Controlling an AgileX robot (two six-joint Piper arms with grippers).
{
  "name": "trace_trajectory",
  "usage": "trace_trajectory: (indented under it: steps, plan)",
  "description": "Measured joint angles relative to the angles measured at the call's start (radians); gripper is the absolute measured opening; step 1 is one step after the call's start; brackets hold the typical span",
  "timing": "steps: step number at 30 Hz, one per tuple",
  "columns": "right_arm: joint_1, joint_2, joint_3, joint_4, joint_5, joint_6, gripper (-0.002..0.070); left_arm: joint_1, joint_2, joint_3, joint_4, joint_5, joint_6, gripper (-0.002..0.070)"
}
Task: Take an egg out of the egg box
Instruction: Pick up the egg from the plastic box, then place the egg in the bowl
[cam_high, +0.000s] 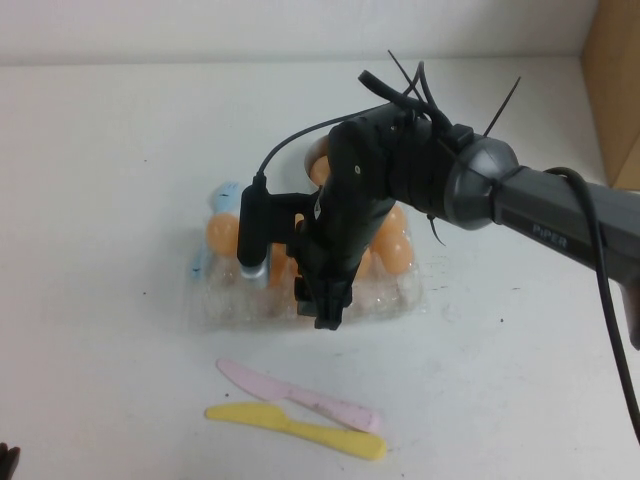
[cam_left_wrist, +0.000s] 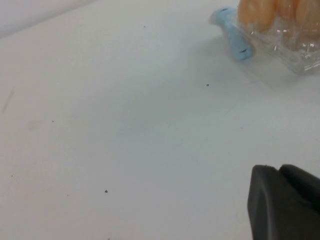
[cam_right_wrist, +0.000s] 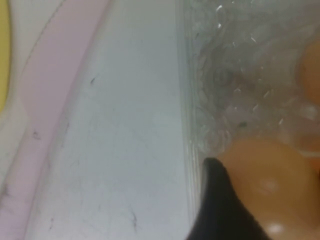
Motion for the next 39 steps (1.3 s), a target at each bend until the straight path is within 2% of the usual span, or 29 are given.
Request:
trace_trajectory:
  steps: [6,12,22,32,39]
  plan:
    - [0.0,0.0,0.0,-0.006,0.003,0.0,0.034,0.0,0.0,0.0,0.0,0.0,0.0,-0.0004]
    - [0.0,-0.013,-0.059,-0.024,0.095,0.008,0.0339,0.0,0.0,0.0,0.0,0.0,0.0,-0.0004]
    - [-0.002,-0.037,-0.259,-0.105,0.238,0.155,0.0339,0.0,0.0,0.0,0.0,0.0,0.0,-0.0004]
    - [-0.166,-0.018,-0.337,-0.193,0.011,0.395,0.0339,0.0,0.0,0.0,0.0,0.0,0.0,-0.0004]
    - [-0.238,0.086,-0.338,-0.138,-0.081,0.443,0.0339,0.0,0.0,0.0,0.0,0.0,0.0,-0.0004]
